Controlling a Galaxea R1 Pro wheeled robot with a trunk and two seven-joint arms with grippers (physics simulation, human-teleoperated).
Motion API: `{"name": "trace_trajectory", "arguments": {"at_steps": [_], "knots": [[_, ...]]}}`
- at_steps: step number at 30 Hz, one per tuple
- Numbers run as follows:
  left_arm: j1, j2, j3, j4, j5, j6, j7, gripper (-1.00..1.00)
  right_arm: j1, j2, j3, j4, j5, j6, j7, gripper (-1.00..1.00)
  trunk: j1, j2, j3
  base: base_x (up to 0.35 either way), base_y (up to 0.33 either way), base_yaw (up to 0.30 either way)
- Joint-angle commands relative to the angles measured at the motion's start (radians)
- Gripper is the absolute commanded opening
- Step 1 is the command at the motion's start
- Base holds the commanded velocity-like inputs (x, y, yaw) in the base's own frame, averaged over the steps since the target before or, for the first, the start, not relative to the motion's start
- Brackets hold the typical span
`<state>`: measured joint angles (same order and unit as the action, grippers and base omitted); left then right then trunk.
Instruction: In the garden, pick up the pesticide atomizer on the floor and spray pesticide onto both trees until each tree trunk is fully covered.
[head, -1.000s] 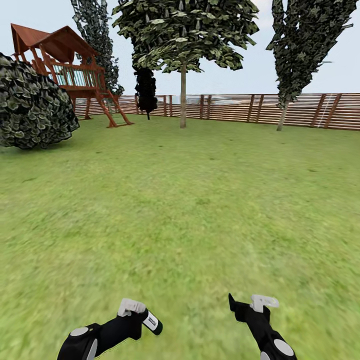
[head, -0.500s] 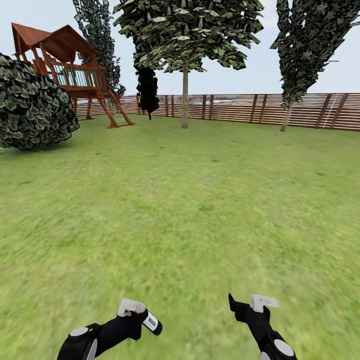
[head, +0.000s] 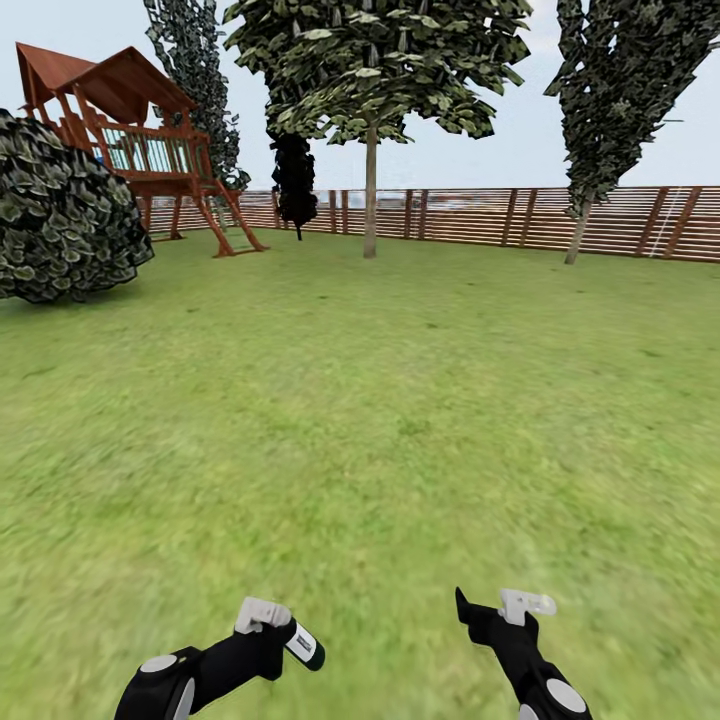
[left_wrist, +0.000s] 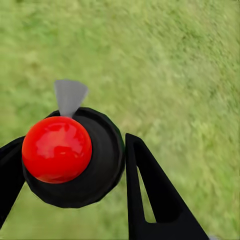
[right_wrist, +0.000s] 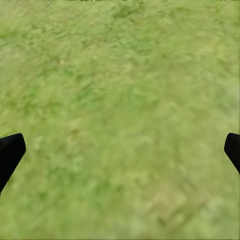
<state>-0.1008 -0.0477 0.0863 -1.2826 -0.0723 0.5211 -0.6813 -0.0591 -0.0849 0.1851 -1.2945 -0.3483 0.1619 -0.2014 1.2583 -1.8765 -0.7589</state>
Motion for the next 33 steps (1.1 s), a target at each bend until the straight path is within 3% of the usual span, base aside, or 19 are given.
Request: {"name": "trace_trajectory", "arguments": {"at_steps": [1,33], "knots": [[-0.001,-0.001,0.003,-0.001,-0.008,0.004,-0.007,-1.0,-0.001,-0.001,0.004,-0.002,-0.008,0.003,-0.009,1.0,0.001,0.0,-0.001,0.342,0.0,0.0],[-0.001,-0.001,0.003,-0.003,-0.006,0.004,-0.006,-1.0,0.0,-0.003,0.004,-0.054,-0.008,0.008,-0.009,1.0,0.001,0.0,-0.001,0.342,0.0,0.0]]}}
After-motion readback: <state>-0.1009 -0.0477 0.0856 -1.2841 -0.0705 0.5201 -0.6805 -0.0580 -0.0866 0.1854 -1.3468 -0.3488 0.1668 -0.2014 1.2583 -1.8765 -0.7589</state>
